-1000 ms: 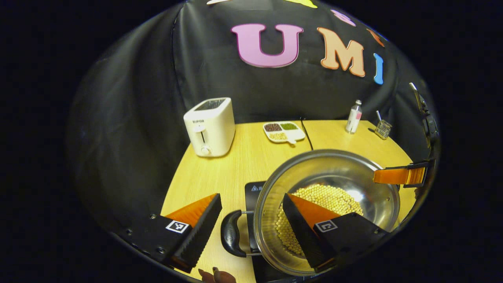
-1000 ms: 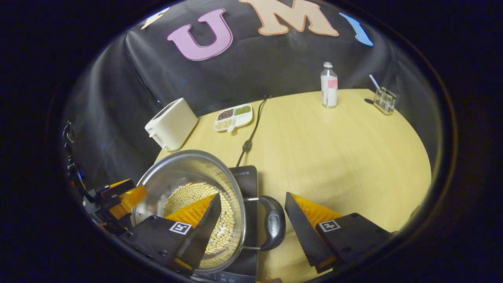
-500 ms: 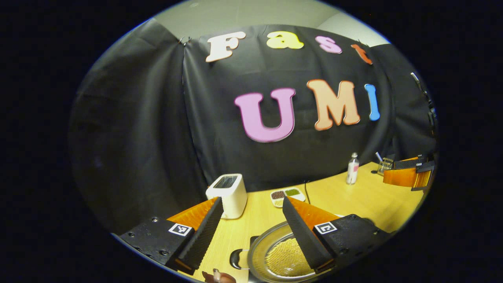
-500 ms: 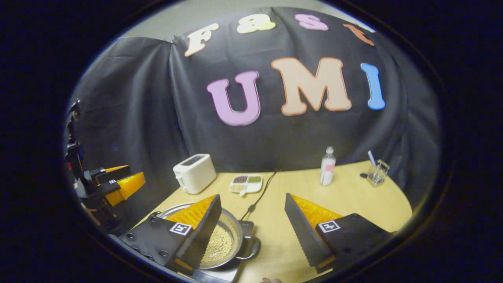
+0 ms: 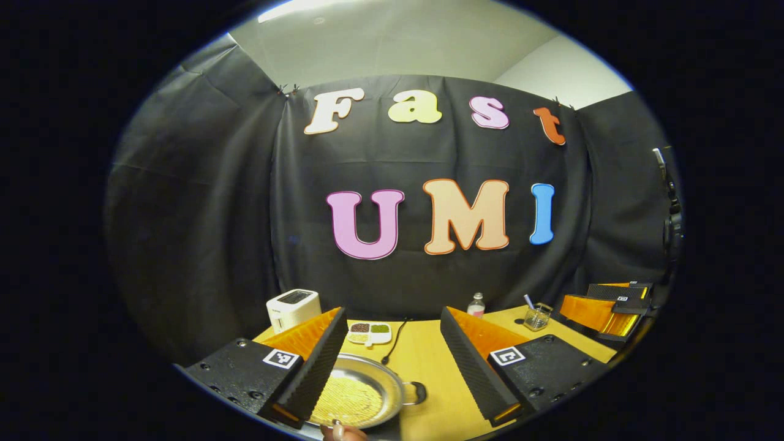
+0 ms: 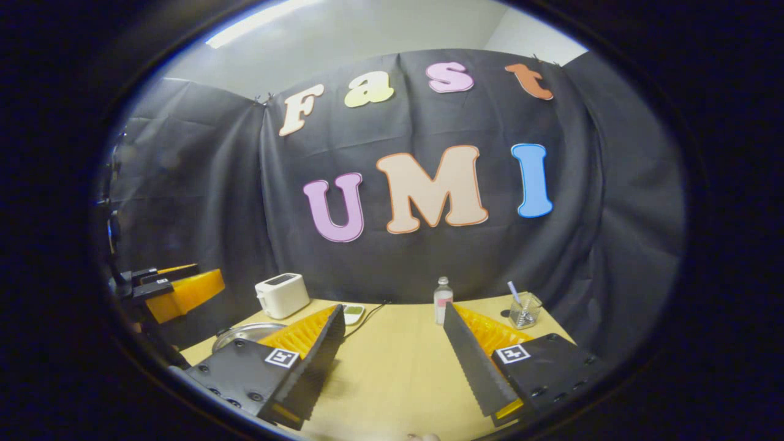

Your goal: First push the handle of the pot to place it horizontally, then grasp the pot with both hands and set it on the induction cooktop.

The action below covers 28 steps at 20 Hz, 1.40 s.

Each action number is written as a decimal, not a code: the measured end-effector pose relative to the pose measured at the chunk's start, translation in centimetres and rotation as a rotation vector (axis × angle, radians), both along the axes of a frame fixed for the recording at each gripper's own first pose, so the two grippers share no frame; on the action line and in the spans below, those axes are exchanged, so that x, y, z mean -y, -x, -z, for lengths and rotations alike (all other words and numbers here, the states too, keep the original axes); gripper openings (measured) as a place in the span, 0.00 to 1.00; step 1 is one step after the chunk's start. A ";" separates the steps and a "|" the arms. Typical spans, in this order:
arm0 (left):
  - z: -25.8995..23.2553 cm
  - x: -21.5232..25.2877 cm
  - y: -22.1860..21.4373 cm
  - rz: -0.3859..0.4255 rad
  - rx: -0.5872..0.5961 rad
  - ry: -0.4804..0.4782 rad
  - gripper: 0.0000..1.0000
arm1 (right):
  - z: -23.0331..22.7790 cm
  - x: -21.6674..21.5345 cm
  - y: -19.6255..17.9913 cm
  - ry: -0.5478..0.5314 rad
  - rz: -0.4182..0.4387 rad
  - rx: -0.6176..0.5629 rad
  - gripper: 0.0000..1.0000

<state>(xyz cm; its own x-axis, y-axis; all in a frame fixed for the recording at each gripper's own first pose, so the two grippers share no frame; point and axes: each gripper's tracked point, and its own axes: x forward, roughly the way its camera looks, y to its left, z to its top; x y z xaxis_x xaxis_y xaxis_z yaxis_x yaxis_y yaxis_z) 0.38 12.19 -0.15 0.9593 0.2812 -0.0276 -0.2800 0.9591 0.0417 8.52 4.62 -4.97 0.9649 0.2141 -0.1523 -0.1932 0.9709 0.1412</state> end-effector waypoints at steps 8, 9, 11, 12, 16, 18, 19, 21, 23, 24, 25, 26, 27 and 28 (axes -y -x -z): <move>0.9 7.9 1.1 0.067 0.013 0.011 0.97 | 1.0 5.8 3.6 0.015 0.009 -0.002 0.94; 1.1 8.1 1.1 0.070 0.005 0.013 0.97 | 0.9 5.8 3.6 0.010 0.016 -0.004 0.94; 1.3 7.7 1.3 0.067 -0.006 0.015 1.00 | 0.6 5.5 3.9 -0.003 0.018 0.007 0.94; 1.3 7.8 1.2 0.074 -0.005 0.017 0.97 | 0.5 5.7 3.8 -0.006 0.032 0.008 0.94; 1.3 7.8 1.0 0.089 -0.004 0.024 0.98 | 0.1 5.1 3.8 -0.032 0.027 0.010 0.94; 1.5 8.3 0.6 0.108 -0.006 0.029 0.98 | 0.6 5.5 3.9 -0.014 0.037 0.000 0.94; 1.6 8.3 0.5 0.110 -0.012 0.026 0.99 | 0.5 5.6 3.8 -0.013 0.044 0.001 0.94; 1.6 7.9 0.5 0.108 -0.012 0.019 0.99 | 0.3 5.5 3.8 -0.022 0.048 0.001 0.94; 1.9 7.9 0.4 0.108 -0.022 0.024 0.99 | 0.3 5.9 3.7 -0.021 0.059 0.001 0.94; 2.1 7.8 0.4 0.105 -0.025 0.025 0.99 | 0.3 6.1 3.7 -0.020 0.066 -0.002 0.94; 2.2 7.6 0.3 0.102 -0.029 0.027 0.99 | 0.5 6.2 3.6 -0.020 0.073 -0.008 0.94; 2.2 7.5 0.4 0.101 -0.028 0.030 0.99 | 0.6 6.3 3.6 -0.026 0.078 -0.019 0.94; 2.3 7.5 0.2 0.101 -0.030 0.034 0.99 | 0.8 6.1 3.6 -0.036 0.077 -0.025 0.94; 2.5 7.4 0.2 0.099 -0.030 0.040 0.99 | 0.7 5.9 3.5 -0.042 0.078 -0.026 0.94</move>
